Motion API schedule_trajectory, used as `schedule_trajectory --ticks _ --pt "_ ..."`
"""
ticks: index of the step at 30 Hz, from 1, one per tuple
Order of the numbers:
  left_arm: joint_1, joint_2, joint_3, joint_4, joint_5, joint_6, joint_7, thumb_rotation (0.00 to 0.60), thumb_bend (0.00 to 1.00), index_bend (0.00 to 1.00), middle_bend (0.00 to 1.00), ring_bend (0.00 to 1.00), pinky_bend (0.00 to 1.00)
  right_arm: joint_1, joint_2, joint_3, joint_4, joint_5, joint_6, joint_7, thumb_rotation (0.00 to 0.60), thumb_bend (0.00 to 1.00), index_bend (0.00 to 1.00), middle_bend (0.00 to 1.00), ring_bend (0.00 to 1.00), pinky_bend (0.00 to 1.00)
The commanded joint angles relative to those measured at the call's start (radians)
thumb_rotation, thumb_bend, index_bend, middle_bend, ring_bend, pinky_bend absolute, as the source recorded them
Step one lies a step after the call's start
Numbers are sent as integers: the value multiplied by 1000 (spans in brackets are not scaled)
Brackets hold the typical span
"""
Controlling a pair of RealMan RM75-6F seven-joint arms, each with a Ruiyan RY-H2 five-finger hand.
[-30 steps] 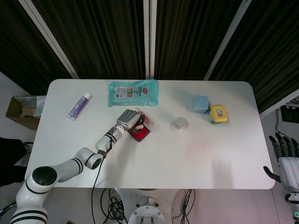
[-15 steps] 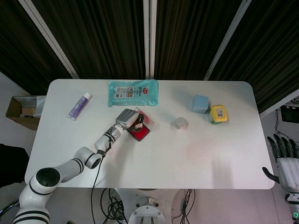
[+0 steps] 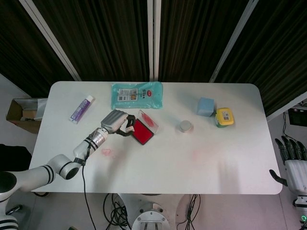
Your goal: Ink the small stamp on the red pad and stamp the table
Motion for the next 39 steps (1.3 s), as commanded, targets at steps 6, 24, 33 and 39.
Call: schedule_trajectory --ticks 6,24,33,39 --pt "157 21 146 9 48 92 0 600 444 633 656 963 1000 11 -14 -10 1 -21 -13 -3 600 94 0 0 0 0" --pt "218 -96 190 218 139 162 -160 600 444 615 640 963 1000 6 -11 -12 -26 -15 -6 -42 600 94 0 0 0 0" --pt "223 -103 195 248 154 162 -199 600 439 546 564 958 1000 6 -6 -11 -39 -13 -5 -56 600 95 0 0 0 0" --pt "223 -96 206 250 171 160 -227 600 432 489 521 957 1000 6 1 -16 -46 -17 -9 -61 600 94 0 0 0 0"
